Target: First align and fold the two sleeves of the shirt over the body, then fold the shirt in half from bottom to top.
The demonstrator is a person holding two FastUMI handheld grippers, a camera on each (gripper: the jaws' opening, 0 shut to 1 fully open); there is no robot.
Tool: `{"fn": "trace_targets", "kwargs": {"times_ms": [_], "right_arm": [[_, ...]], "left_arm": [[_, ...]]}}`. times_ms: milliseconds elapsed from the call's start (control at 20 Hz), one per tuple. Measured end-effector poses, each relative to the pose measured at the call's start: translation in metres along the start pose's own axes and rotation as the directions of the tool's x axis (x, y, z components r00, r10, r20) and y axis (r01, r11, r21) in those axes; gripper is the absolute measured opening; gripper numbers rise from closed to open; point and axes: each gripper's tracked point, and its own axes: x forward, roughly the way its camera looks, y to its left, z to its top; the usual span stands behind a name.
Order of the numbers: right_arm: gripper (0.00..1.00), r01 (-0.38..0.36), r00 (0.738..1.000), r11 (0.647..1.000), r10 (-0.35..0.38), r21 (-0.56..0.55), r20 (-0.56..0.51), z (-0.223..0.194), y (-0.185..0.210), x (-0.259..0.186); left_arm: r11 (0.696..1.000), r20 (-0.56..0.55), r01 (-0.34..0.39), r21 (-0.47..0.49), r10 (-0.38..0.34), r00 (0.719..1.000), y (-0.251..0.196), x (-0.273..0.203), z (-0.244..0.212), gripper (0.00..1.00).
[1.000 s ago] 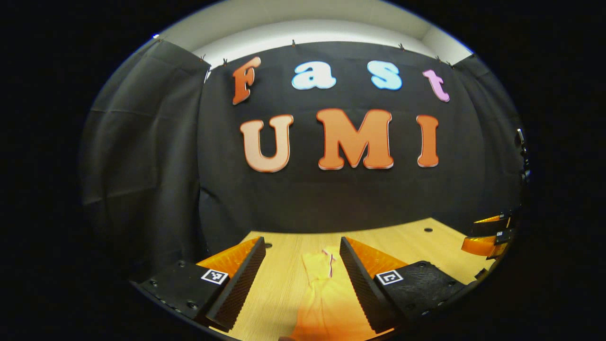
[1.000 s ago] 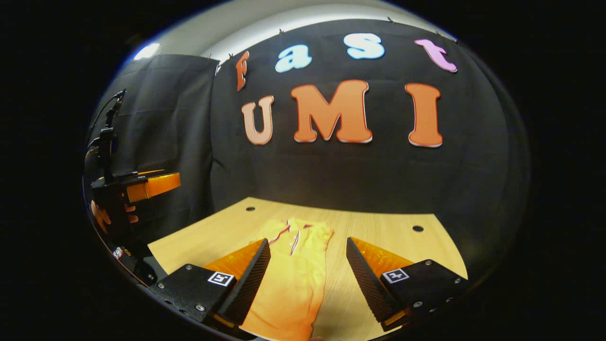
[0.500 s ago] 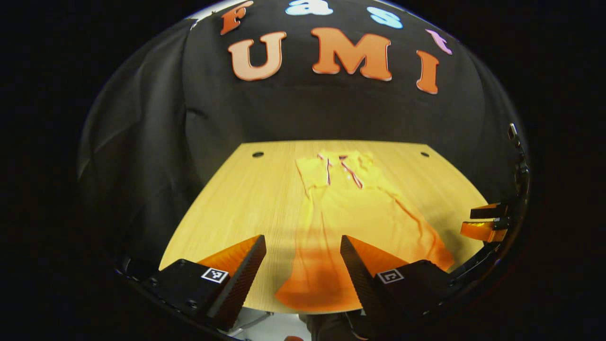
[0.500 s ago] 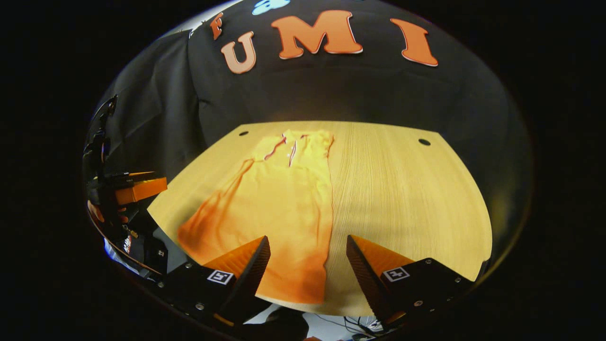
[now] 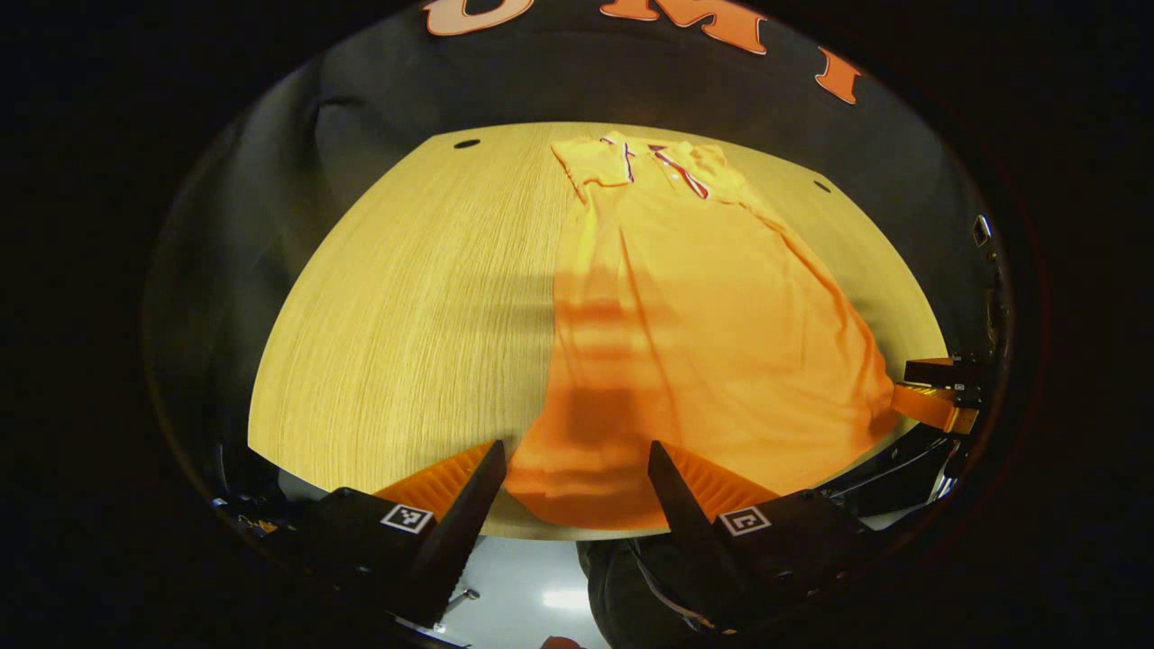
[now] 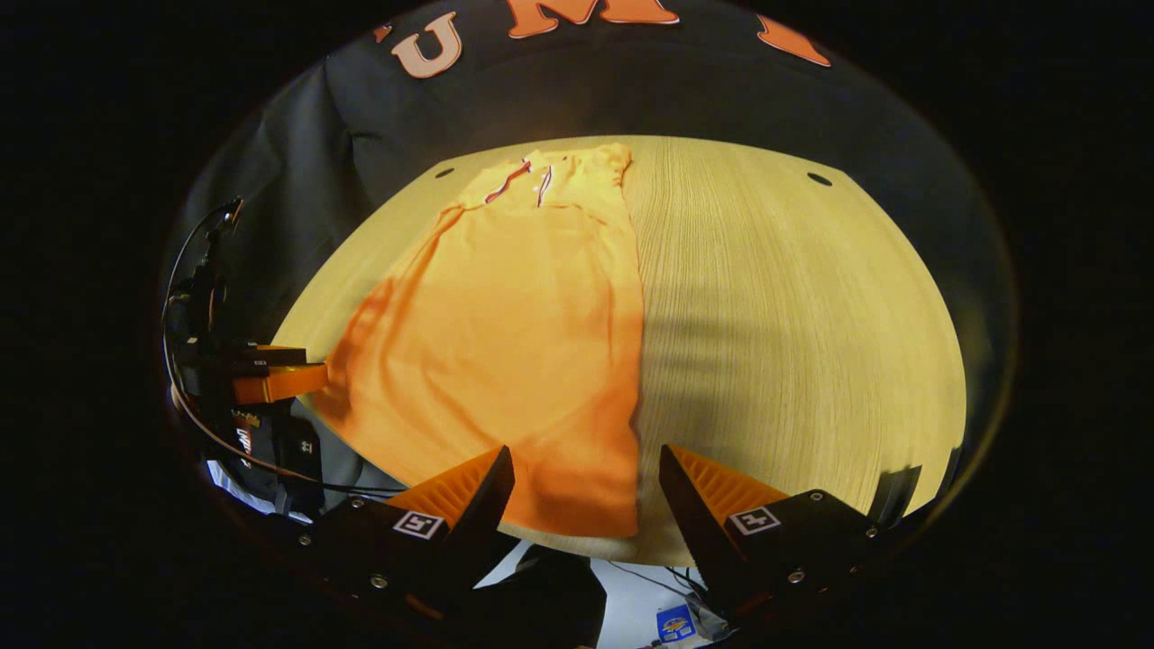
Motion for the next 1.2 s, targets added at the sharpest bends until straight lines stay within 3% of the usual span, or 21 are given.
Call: {"fn": "trace_targets", "kwargs": {"times_ms": [400, 550, 600, 700, 750, 800, 850, 900, 950, 1050, 1200], "right_arm": [[0.96, -0.010, 0.978, 1.000, 0.009, -0.008, -0.210, -0.022, 0.003, 0.006], [0.85, -0.003, 0.961, 1.000, -0.001, -0.012, -0.278, -0.030, 0.008, 0.004], [0.74, 0.008, 0.955, 1.000, -0.005, 0.008, -0.297, -0.031, 0.008, 0.005], [0.59, 0.059, 0.944, 0.996, -0.032, 0.072, -0.328, -0.033, 0.004, 0.006], [0.33, 0.075, 0.940, 0.991, -0.033, 0.113, -0.341, -0.033, 0.002, 0.008], [0.29, 0.041, 0.941, 0.987, 0.014, 0.156, -0.338, -0.031, 0.009, 0.008], [0.18, -0.005, 0.936, 0.975, 0.083, 0.222, -0.342, -0.034, 0.020, 0.007], [0.08, -0.046, 0.931, 0.954, 0.148, 0.295, -0.334, -0.034, 0.031, 0.007], [0.07, -0.078, 0.919, 0.939, 0.198, 0.336, -0.340, -0.038, 0.037, 0.005], [0.02, -0.078, 0.930, 0.920, 0.206, 0.383, -0.305, -0.035, 0.040, 0.009], [0.02, -0.118, 0.935, 0.907, 0.239, 0.404, -0.262, -0.018, 0.050, 0.002]], "left_arm": [[0.999, -0.131, 0.012, 0.038, -0.007, 0.991, -0.001, 0.019, -0.009, 0.99], [0.998, -0.168, 0.024, 0.063, -0.013, 0.986, -0.003, 0.021, -0.010, 1.00], [0.997, -0.179, 0.031, 0.070, -0.018, 0.984, -0.005, 0.023, -0.007, 0.99], [0.994, -0.204, 0.051, 0.099, -0.030, 0.979, -0.010, 0.021, -0.010, 0.89], [0.994, -0.201, 0.061, 0.091, -0.042, 0.979, -0.013, 0.024, -0.007, 0.72], [0.997, -0.200, 0.056, 0.049, -0.045, 0.979, -0.013, 0.023, -0.004, 0.40], [0.996, -0.223, 0.073, 0.045, -0.062, 0.973, -0.014, 0.021, -0.006, 0.08], [0.995, -0.238, 0.103, 0.010, -0.098, 0.966, -0.019, 0.022, -0.009, 0.09], [0.989, -0.252, 0.139, -0.052, -0.148, 0.956, -0.024, 0.019, -0.010, 0.08], [0.984, -0.252, 0.159, -0.080, -0.174, 0.952, -0.018, 0.013, -0.007, 0.09], [0.977, -0.234, 0.190, -0.092, -0.207, 0.950, -0.018, 0.002, 0.006, 0.08]]}}
